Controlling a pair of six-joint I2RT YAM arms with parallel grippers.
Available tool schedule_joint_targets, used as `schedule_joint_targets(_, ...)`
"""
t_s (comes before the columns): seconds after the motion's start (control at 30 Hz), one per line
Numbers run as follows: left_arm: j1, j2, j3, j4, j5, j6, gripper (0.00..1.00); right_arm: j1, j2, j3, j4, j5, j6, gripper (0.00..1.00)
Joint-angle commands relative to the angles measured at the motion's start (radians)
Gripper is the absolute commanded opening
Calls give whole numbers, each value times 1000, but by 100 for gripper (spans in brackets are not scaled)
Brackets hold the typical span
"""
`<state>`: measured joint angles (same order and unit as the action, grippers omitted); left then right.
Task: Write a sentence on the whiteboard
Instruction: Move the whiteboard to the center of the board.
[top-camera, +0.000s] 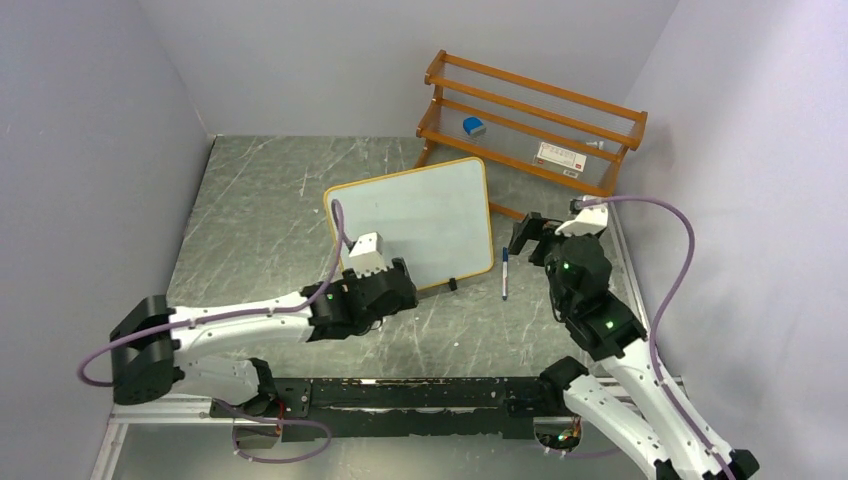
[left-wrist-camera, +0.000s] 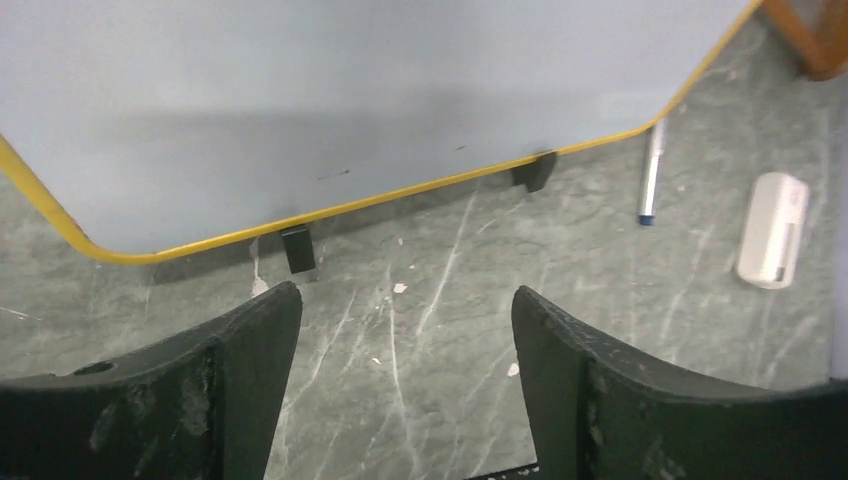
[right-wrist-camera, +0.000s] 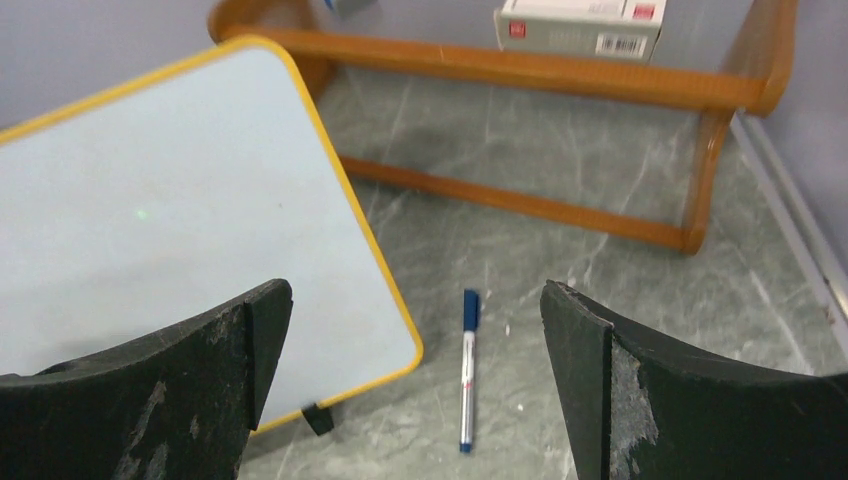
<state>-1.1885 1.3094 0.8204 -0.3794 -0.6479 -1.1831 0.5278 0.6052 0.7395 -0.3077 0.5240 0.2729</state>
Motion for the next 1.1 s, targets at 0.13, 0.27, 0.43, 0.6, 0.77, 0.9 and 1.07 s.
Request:
schedule_joint_targets(0.13, 74, -196, 67, -96, -13, 310, 89, 5, 136, 71, -161, -12, 158, 100)
schedule_joint_targets(0.27, 242, -278, 94, -104, 117, 491, 93, -4, 234, 108, -231, -45, 191, 100)
schedule_joint_targets(0.43, 446, -346, 155, -125, 237, 701, 97, -48, 358, 140, -374, 21, 314, 100)
schedule_joint_targets(0.6, 596, -383, 214, -132, 353, 840, 97, -170, 457, 121, -398, -128, 292, 100)
schedule_joint_targets(0.77, 655, -451, 199, -82, 368, 922, 97, -221, 551, 101, -398, -225, 292, 97)
schedule_joint_targets(0.9, 660, -516, 120, -3, 344, 966, 97, -225, 635, 99, -387, -267, 293, 88)
schedule_joint_targets(1.07, 671, -579, 47, 34, 313, 997, 97, -225, 724, 82, -360, -306, 289, 76)
